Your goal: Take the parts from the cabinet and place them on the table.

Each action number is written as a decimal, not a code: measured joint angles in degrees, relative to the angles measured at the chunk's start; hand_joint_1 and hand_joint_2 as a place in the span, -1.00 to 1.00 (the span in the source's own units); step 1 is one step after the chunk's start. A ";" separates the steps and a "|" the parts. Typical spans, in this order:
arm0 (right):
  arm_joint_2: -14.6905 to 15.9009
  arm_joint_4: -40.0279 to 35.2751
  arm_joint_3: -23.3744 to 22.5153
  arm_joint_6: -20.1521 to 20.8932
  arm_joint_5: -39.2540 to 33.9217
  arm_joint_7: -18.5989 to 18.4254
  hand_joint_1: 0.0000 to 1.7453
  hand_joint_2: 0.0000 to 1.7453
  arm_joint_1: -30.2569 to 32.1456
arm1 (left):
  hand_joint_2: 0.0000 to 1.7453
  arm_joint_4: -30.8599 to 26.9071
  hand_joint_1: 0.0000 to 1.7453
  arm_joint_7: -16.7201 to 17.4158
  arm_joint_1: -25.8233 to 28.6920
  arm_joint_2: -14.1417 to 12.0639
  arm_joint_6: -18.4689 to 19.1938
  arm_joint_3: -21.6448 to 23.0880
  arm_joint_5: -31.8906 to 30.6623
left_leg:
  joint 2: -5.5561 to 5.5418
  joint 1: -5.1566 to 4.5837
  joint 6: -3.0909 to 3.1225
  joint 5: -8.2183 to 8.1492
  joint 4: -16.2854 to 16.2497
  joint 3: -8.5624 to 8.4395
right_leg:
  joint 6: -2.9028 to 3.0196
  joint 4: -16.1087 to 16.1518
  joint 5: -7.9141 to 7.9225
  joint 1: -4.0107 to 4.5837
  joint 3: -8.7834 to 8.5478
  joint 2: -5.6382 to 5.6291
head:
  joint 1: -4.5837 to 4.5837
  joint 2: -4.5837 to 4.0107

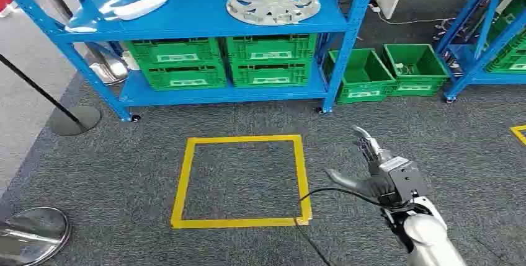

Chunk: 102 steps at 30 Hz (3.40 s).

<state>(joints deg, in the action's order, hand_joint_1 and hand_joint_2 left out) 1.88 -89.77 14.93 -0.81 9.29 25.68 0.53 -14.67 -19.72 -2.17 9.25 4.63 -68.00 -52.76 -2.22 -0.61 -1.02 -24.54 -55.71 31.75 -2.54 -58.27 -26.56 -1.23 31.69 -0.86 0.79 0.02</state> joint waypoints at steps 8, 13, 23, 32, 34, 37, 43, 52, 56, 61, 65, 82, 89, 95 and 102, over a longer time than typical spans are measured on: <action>1.22 0.00 0.72 0.02 0.66 0.00 -1.00 1.00 -1.00 | -1.00 0.20 -1.00 -0.09 -0.17 -0.04 0.00 0.02 -0.02 | 0.00 0.00 0.00 0.00 0.00 0.00 | 0.00 0.00 0.00 0.00 0.00 0.00 | 0.00 0.00; 1.42 0.00 1.11 0.02 0.66 0.00 -1.00 1.00 -1.15 | -1.00 0.35 -1.00 -0.09 -0.17 -0.07 0.00 0.02 -0.04 | 0.00 0.00 0.00 0.00 0.00 0.01 | 0.00 0.00 0.00 0.00 0.01 0.00 | 0.00 0.00; 2.29 0.00 1.66 -0.20 2.78 0.02 -1.00 1.00 -2.36 | -1.00 0.48 -1.00 -0.09 -0.26 -0.20 0.00 0.02 -0.15 | 0.00 0.00 0.00 0.00 0.00 0.02 | 0.00 0.00 0.01 0.00 0.02 0.00 | 0.00 0.00; 2.64 0.00 1.90 -0.20 2.82 0.02 -1.00 1.00 -3.19 | -1.00 0.94 -1.00 -0.50 -0.72 -0.17 0.09 0.02 -0.04 | 0.00 0.00 0.01 0.01 0.00 0.03 | -0.01 0.00 0.01 0.00 0.03 0.00 | 0.00 0.00; 2.67 0.00 1.97 -0.20 2.82 0.02 -1.00 1.00 -3.25 | -1.00 0.96 -1.00 -0.52 -0.81 -0.11 0.09 0.02 -0.07 | 0.00 0.00 0.01 0.00 0.00 0.03 | -0.01 0.00 0.01 0.00 0.03 0.01 | 0.00 0.00; 2.67 0.00 2.03 -0.20 2.82 0.00 -1.00 1.00 -3.24 | -1.00 0.96 -1.00 -0.59 -0.86 -0.02 0.09 0.02 -0.07 | 0.00 -0.05 0.06 -0.03 -0.10 0.08 | -0.10 0.07 0.07 -0.11 0.03 0.00 | -0.02 0.00; 2.67 0.00 2.16 -0.20 2.84 -0.04 -1.00 1.00 -3.24 | -1.00 0.96 -1.00 -0.81 -0.93 -0.02 0.55 0.02 0.00 | 0.00 -0.28 0.44 -0.19 -0.47 0.37 | -0.38 0.09 0.16 -0.32 0.14 0.00 | 0.00 0.00; 2.69 -0.33 2.21 -0.20 2.80 -0.04 -1.00 1.00 -3.32 | -1.00 0.96 -1.00 -1.27 -1.22 0.28 1.05 0.02 0.02 | 0.18 0.31 2.05 0.32 0.70 0.06 | -1.43 -12.91 -6.39 -0.11 6.91 0.29 | 0.09 0.00; 2.71 -0.31 2.23 -0.20 2.80 -0.04 -1.00 1.00 -3.14 | -1.00 0.96 -1.00 -1.27 -1.17 0.37 1.05 0.02 0.02 | 0.02 0.59 1.42 -0.26 0.41 -0.32 | -1.76 -11.59 -2.20 -0.21 7.49 0.32 | 0.11 0.00; 2.71 -0.37 2.29 -0.26 2.78 -0.02 -1.00 1.00 -3.03 | -1.00 0.96 -1.00 -1.29 -1.31 0.35 1.05 0.04 -0.04 | -0.12 0.54 -0.25 -1.44 -0.42 -0.40 | -0.27 -0.92 0.86 -0.10 2.22 -0.32 | -0.20 0.00; 2.73 -0.48 2.25 -0.31 2.80 0.02 -1.00 1.00 -2.97 | -1.00 0.96 -1.00 -1.29 -1.39 0.35 1.01 0.04 -0.04 | 0.95 0.74 -1.33 -3.42 -3.54 0.91 | 1.21 -0.95 0.47 -0.15 1.85 -0.04 | -0.52 0.00; 2.73 -0.63 2.12 -0.15 2.89 -0.04 -1.00 1.00 -2.64 | -1.00 0.96 -1.00 -1.29 -1.42 0.59 0.87 0.07 -0.22 | 1.64 0.49 1.83 0.12 -0.83 1.57 | -1.25 -11.82 -7.22 0.28 4.03 0.63 | -0.07 0.00; 2.73 -0.57 2.10 -0.13 2.89 -0.04 -1.00 1.00 -2.26 | -1.00 0.96 -1.00 -1.27 -1.16 0.66 0.87 0.07 -0.22 | 1.15 0.38 1.19 -3.04 -0.84 -2.29 | -0.74 -1.77 3.38 0.45 4.38 0.52 | 0.09 0.00; 2.75 -0.72 2.08 -0.13 2.93 -0.04 -1.00 1.00 -2.27 | -1.00 0.96 -1.00 -1.27 -1.35 0.63 0.85 0.07 -0.24 | 1.34 0.17 -0.66 -3.16 -3.55 -1.26 | 1.48 -0.43 2.26 0.33 2.99 0.43 | -0.18 0.00; 2.73 -0.77 2.08 -0.42 3.54 -0.66 -1.00 1.00 -2.05 | -1.00 0.96 -1.00 -1.25 -1.19 0.63 0.85 0.07 -0.26 | 1.46 0.55 -1.34 -3.62 -13.29 8.32 | 1.72 -0.35 -0.22 0.30 0.13 0.43 | -0.37 0.00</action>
<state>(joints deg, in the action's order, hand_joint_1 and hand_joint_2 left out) 4.61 -90.53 17.00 -1.23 12.83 25.02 -1.52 -13.70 -20.96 -3.36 9.88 5.49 -67.93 -53.02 -0.76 -0.06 -2.36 -28.16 -69.00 40.07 -0.82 -58.62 -26.78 -0.93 31.82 -0.44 0.42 0.02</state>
